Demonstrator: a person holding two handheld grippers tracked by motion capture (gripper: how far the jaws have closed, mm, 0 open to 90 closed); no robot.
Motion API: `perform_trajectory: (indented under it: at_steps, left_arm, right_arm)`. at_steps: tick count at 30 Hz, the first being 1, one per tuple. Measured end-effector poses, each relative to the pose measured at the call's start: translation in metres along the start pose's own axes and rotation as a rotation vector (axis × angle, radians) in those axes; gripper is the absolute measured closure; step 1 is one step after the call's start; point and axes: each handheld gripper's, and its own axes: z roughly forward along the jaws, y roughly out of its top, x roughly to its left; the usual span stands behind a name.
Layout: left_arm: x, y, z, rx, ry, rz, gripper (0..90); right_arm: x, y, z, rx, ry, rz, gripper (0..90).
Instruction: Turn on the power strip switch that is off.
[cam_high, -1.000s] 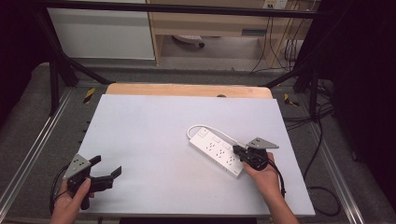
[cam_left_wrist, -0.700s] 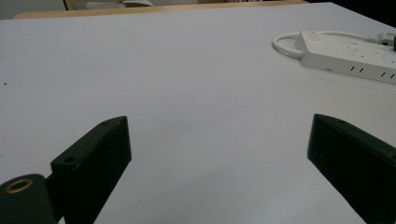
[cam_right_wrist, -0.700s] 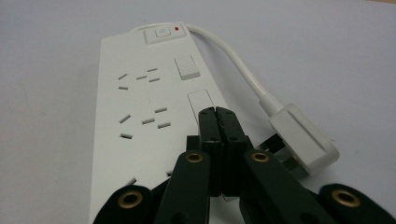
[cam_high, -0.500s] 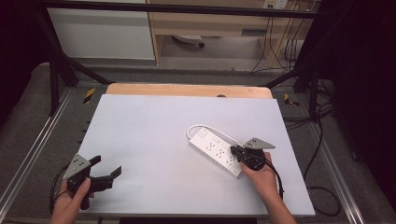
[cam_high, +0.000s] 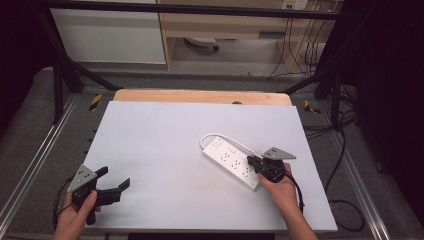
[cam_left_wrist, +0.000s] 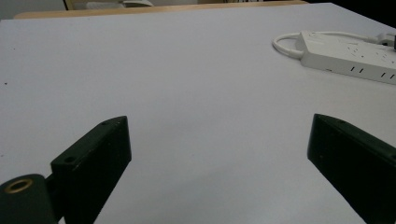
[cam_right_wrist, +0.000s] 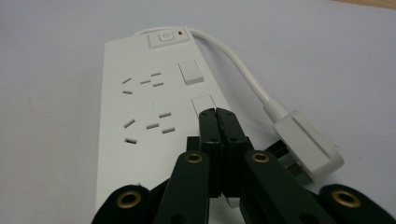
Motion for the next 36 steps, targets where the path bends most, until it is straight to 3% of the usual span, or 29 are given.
perform_trajectory:
  at_steps: [10,36]
  left_arm:
    - [0.000,0.000,0.000,0.001,0.000,0.000,6.2]
    - [0.000,0.000,0.000,-0.001,0.003,-0.002,6.2]
  right_arm:
    - [-0.001,0.001,-0.001,-0.007,0.001,0.004,89.6]
    - [-0.002,0.010,-0.017,-0.083,0.021,0.030,86.7]
